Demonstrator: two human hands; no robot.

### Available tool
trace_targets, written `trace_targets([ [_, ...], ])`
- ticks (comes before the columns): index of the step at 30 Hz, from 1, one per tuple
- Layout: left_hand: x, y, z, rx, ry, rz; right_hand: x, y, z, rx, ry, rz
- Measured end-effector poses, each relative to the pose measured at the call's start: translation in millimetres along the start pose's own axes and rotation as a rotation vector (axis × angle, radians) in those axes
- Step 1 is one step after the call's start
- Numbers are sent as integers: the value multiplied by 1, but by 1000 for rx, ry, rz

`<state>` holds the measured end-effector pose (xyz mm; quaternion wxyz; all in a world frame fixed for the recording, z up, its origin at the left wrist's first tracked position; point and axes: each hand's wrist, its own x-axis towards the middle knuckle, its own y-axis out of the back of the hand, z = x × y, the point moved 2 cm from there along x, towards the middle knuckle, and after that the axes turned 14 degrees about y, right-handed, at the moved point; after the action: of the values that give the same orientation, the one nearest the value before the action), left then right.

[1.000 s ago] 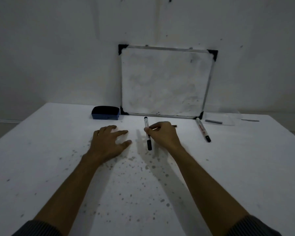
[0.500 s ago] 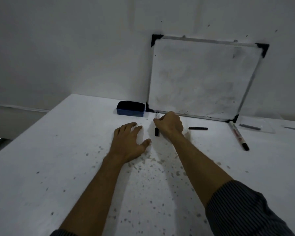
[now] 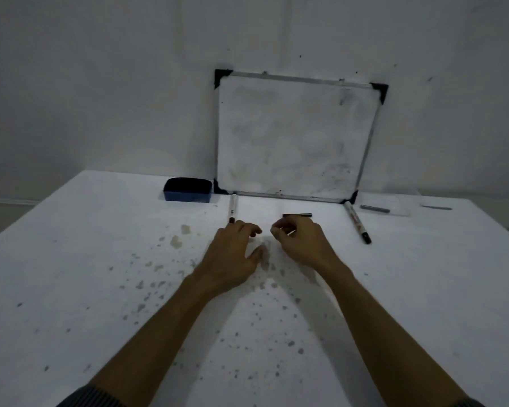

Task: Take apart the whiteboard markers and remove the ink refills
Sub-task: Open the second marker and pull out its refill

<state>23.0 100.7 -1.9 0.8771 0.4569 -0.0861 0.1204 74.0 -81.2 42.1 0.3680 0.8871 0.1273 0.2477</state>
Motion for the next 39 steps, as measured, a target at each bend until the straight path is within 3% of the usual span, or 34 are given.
trace_targets([
  [3, 5, -18, 26, -40, -12, -51, -22, 31, 26, -51, -21, 71],
  [7, 13, -43, 62, -135, 13, -83, -43, 61, 65, -182, -114, 355],
  [12, 14, -62, 75, 13, -53, 12, -46, 66, 94, -136, -344, 504],
  [22, 18, -61, 68, -112, 9, -31, -37, 75, 103, -228, -525, 470],
  [25, 16, -59, 66, -196, 67, -46, -45, 78, 98, -63, -518, 525],
  [30, 19, -48, 70, -472, 221, -140, -70, 67, 70, 460, -554, 602],
  [35, 16, -42, 91, -764, 348, -198, -87, 57, 28, 840, -505, 517],
  [39, 18, -37, 104, -1032, 366, -348, -97, 37, 0, 922, -426, 430],
])
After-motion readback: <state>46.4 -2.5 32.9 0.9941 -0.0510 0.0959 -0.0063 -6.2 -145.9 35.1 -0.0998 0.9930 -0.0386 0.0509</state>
